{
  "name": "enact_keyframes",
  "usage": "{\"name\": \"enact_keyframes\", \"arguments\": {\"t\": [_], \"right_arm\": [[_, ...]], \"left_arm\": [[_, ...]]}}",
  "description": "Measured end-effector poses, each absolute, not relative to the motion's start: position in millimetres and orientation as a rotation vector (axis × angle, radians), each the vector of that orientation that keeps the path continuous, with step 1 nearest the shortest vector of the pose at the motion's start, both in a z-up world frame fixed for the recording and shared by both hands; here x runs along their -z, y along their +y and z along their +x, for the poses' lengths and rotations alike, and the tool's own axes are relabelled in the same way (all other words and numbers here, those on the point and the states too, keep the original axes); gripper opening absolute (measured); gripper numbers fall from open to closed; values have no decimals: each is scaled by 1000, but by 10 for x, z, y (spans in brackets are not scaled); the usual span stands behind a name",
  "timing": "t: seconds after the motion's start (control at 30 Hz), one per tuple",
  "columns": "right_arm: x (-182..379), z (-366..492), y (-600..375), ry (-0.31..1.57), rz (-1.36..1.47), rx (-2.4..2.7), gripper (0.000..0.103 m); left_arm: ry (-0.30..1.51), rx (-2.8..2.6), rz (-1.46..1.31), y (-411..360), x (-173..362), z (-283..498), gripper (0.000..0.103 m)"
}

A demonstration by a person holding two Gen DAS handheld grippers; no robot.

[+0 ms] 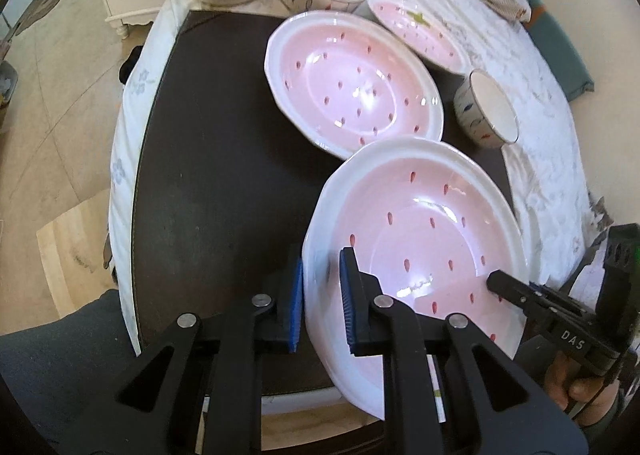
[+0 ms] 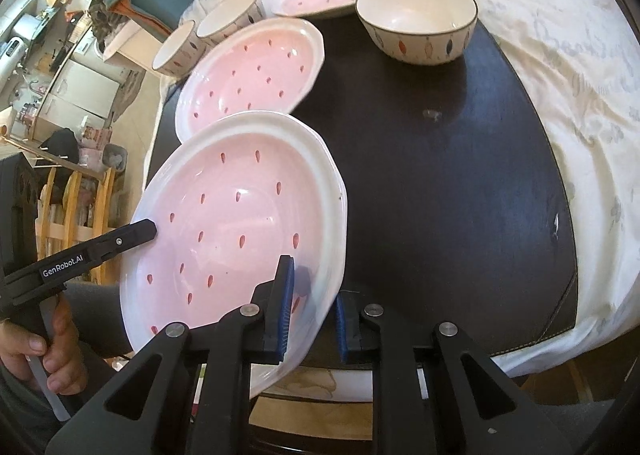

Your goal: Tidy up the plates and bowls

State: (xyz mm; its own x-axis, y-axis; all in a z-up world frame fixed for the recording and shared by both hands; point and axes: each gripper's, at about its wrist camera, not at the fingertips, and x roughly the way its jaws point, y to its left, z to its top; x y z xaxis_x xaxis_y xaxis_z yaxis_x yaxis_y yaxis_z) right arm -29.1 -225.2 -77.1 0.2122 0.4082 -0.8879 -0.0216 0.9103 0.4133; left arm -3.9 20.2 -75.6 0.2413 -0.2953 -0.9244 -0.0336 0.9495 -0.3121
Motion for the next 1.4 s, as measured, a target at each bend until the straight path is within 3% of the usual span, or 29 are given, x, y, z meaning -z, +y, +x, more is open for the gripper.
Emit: {"name": "enact_keyframes", "arguments": {"t": [0.63,0.97,1.4], "right_arm": [[147,500,-2011,1235,333,-381,20],[355,1170,-1953,1262,332,-374,20],[768,1432,-2022,1310,352,-352,20]], "left_arm": [[1166,85,-297,591,39,788,13],[1252,40,-280,502,464,1370,14],[1310,8,-246,370,796,1653,14]]}}
